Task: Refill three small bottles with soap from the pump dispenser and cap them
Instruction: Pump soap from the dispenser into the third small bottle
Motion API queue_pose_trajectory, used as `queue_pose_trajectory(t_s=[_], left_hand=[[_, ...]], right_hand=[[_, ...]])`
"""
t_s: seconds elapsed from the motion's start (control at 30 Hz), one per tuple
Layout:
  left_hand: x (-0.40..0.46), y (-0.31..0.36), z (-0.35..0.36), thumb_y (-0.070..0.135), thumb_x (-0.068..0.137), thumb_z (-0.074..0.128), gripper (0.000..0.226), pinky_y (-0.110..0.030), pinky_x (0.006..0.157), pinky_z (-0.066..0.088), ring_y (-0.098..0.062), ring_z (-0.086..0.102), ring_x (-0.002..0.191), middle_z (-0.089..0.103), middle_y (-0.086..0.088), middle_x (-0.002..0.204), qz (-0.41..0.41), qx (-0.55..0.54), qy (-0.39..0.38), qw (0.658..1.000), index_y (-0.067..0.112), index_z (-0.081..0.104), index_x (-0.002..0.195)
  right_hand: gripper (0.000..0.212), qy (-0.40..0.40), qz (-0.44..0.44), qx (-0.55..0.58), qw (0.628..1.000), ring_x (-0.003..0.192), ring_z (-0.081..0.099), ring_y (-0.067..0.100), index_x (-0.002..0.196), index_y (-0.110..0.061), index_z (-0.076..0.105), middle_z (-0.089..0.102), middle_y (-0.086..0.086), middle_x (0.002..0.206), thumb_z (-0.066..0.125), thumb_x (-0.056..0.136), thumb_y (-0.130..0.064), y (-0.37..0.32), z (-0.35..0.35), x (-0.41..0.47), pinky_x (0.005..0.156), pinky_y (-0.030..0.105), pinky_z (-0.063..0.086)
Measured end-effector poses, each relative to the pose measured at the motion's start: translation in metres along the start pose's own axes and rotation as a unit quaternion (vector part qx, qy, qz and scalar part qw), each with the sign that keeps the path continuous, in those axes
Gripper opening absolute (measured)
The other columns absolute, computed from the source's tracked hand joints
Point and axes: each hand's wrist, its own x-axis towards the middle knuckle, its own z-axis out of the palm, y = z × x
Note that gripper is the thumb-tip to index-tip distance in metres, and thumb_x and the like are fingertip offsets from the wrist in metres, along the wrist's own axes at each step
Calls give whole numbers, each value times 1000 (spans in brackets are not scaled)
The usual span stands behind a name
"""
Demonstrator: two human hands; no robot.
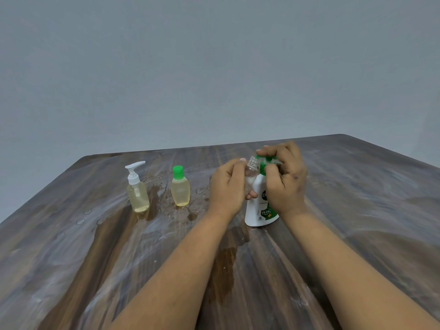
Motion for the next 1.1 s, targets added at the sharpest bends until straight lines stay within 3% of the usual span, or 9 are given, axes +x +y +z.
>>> queue_pose_trajectory(t_s=[0.1, 0.27, 0.5, 0.7, 0.97, 1.1], left_hand=[[0, 0, 0, 20, 103, 40, 33, -21, 40, 43, -20, 59, 45, 63, -5, 56, -2, -1, 2, 1000, 8, 65, 84], [1, -1, -1, 20, 103, 40, 37, -20, 40, 42, -20, 59, 43, 62, -7, 55, 1, 3, 1, 1000, -4, 63, 88], [2, -2, 0, 18, 103, 41, 33, -19, 40, 42, -19, 59, 43, 61, -10, 57, 1, -1, 4, 1000, 3, 63, 84], [2, -3, -2, 21, 103, 41, 38, -20, 41, 43, -21, 59, 44, 62, -12, 58, 8, 12, -1, 1000, -6, 62, 87], [3, -5, -2, 22, 102, 40, 37, -21, 41, 43, -21, 59, 44, 62, -8, 55, 7, 8, -1, 1000, -1, 62, 84], [3, -5, -2, 23, 102, 41, 38, -20, 42, 43, -22, 59, 45, 62, -13, 56, 12, 10, -1, 1000, -5, 61, 84]], right_hand=[[30, 1, 5, 4, 1000, 83, 52, -5, 86, -4, 70, 54, 1, 89, 45, 72, 4, 0, 0, 1, 70, 9, 40], [36, -14, -25, 0, 1000, 92, 52, -5, 98, -2, 67, 58, 7, 99, 45, 70, 2, -3, -2, -1, 78, 12, 41], [28, -6, 0, -4, 1000, 82, 55, 5, 85, -4, 70, 58, 6, 89, 47, 71, 4, -2, -1, 0, 69, 12, 42], [35, -17, -18, 5, 1000, 93, 53, -6, 97, -2, 68, 58, 3, 99, 45, 71, 1, -4, -3, 0, 79, 11, 41], [28, -5, 5, 5, 1000, 82, 53, -4, 85, -4, 71, 57, 1, 88, 46, 71, 2, 1, -2, 1, 68, 12, 42], [35, -22, -26, 5, 999, 93, 53, -3, 98, -3, 68, 58, 2, 99, 44, 71, -6, -1, -4, -1, 78, 13, 42]])
